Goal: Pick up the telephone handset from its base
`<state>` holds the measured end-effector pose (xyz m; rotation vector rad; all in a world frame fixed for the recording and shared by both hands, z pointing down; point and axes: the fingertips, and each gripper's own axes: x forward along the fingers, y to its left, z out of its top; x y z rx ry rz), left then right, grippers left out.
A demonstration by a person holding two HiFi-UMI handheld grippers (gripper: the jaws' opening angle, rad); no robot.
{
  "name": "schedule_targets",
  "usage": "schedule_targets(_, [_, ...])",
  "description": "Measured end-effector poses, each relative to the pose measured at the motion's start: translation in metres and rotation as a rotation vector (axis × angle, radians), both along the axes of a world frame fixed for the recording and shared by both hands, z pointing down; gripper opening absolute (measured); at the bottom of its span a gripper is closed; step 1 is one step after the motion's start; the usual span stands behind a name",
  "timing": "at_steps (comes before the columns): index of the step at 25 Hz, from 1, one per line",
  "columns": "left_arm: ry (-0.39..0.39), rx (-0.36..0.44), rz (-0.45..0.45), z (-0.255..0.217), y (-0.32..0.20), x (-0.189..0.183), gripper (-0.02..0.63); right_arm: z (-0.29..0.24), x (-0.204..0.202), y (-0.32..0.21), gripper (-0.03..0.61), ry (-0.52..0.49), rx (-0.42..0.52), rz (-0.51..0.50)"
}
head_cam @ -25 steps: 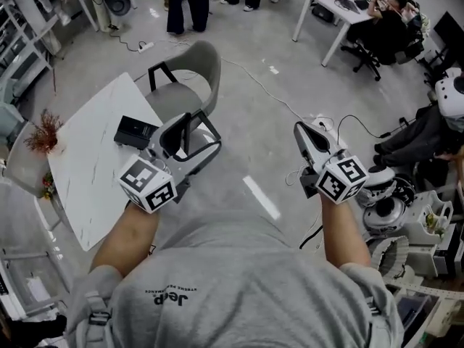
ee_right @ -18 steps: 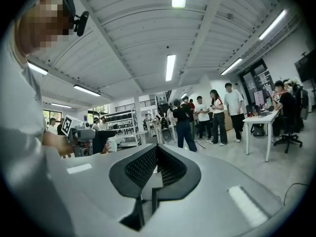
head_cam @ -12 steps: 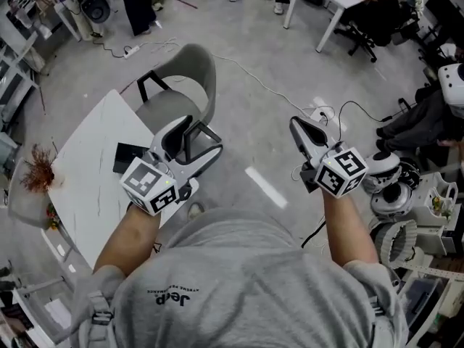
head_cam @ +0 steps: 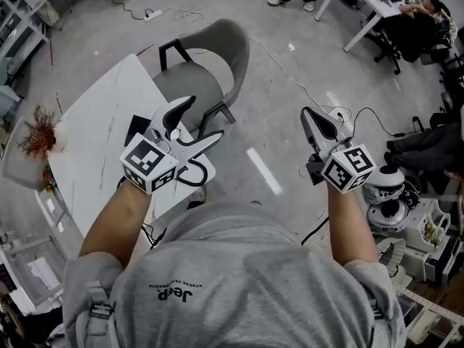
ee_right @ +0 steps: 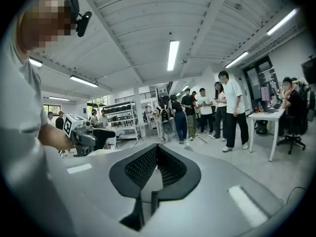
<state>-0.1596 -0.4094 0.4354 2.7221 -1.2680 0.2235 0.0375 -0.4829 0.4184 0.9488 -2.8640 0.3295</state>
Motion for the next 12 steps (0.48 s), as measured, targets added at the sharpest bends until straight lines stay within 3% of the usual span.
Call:
schedule_targets(5, [-0.089,-0.032,-0.055,0.029,0.017,-0.041,0.432,0.018,-0.062,-0.002,0.005,-0.005,-0.015,-0.114])
schedule_targets(12, [-0.347,-0.075,-0.003,0.085,0.058,-0.086,0.433,0.053,-0.155,0.022,0.005,0.01,-0.063,-0.276])
